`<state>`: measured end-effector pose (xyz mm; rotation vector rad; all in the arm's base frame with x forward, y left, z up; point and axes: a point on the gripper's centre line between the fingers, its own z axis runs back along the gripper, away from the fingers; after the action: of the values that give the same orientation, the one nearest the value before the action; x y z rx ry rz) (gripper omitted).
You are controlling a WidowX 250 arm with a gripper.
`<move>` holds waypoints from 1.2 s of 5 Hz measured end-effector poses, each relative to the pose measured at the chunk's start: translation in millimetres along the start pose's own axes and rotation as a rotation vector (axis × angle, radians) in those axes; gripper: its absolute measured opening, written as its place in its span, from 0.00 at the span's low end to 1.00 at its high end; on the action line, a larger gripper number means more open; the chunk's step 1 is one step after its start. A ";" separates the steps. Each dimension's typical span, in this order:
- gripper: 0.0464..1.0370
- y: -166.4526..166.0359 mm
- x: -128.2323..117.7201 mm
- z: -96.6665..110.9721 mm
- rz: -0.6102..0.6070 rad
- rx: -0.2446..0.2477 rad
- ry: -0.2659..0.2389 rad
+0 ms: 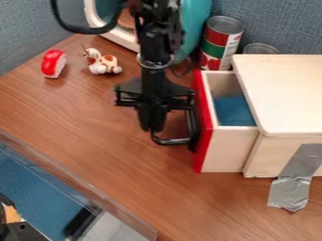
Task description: Open the drawer
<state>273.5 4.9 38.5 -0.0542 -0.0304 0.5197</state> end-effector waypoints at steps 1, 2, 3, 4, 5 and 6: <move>0.10 15.1 -5.9 0.5 0.024 0.001 0.012; 0.10 24.8 -12.0 0.6 0.045 0.002 0.017; 0.10 28.4 -14.7 -1.8 0.051 0.001 0.028; 0.10 28.9 -14.8 -1.7 0.045 0.002 0.029; 0.10 31.7 -15.3 -2.5 0.044 0.011 0.030; 0.15 34.7 -16.9 -2.2 0.043 0.016 0.031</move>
<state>241.7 26.5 34.0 -0.0471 0.0057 0.5619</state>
